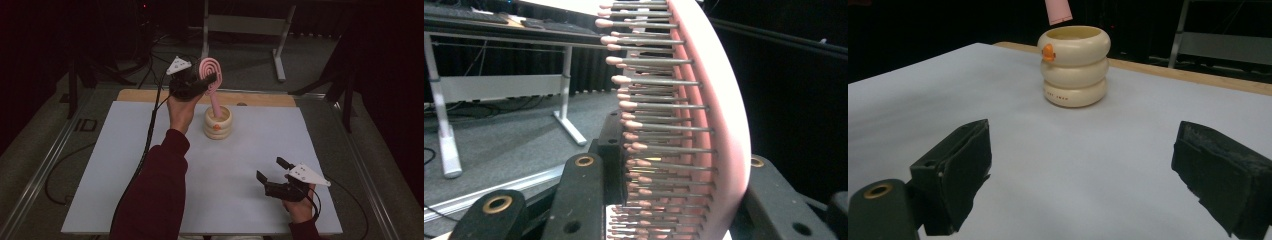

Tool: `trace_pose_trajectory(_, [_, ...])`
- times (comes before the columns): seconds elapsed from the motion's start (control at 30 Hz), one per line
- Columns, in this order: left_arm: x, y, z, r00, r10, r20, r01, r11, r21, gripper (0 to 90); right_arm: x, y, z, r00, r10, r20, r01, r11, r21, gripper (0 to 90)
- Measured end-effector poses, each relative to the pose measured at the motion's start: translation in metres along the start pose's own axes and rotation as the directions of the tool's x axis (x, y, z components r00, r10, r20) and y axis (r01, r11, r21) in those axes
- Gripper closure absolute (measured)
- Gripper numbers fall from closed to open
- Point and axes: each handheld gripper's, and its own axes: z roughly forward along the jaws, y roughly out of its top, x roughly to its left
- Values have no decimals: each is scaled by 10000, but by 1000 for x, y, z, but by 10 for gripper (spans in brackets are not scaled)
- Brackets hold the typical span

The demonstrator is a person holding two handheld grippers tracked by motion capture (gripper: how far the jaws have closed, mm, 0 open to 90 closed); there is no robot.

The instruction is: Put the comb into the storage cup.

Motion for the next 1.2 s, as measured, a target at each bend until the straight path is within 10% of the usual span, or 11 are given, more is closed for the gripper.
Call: trace_pose_trajectory(1.2, [-3,-17,17,9998,69,-210,-67,9999,122,647,0,0,0,10000,49,-76,-50,10000,-52,92])
